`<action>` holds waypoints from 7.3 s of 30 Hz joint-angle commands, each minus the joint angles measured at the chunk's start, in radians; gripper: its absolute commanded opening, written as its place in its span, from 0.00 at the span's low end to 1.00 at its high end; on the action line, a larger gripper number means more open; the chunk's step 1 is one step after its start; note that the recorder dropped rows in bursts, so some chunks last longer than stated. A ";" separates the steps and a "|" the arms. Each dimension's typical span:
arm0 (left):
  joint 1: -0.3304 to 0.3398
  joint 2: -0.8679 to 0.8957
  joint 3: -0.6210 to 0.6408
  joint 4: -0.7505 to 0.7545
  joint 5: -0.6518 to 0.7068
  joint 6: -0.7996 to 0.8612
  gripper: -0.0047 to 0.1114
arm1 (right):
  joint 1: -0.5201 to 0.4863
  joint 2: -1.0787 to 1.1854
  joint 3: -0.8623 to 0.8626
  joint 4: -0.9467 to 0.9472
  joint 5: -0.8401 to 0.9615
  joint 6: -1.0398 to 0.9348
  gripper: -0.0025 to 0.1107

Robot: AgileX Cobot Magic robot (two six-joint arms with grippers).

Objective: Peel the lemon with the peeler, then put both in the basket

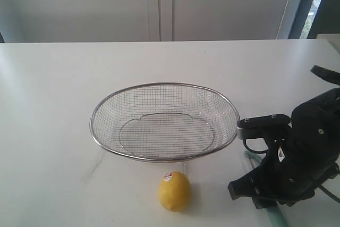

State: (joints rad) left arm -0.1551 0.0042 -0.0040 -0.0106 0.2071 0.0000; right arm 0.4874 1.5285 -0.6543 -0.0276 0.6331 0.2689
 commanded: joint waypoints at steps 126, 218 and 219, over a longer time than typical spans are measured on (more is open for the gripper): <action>-0.008 -0.004 0.004 -0.011 0.003 0.000 0.04 | -0.019 -0.421 0.047 -0.063 0.063 0.046 0.02; -0.008 -0.004 0.004 -0.011 -0.466 -0.070 0.04 | -0.019 -0.830 0.047 -0.065 0.013 -0.030 0.02; -0.008 -0.004 0.004 -0.011 -0.472 -0.072 0.04 | -0.019 -0.830 0.047 -0.065 0.015 -0.030 0.02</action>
State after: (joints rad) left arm -0.1551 0.0042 -0.0040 -0.0106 -0.2432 -0.0639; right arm 0.4716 0.7032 -0.6065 -0.0870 0.6576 0.2504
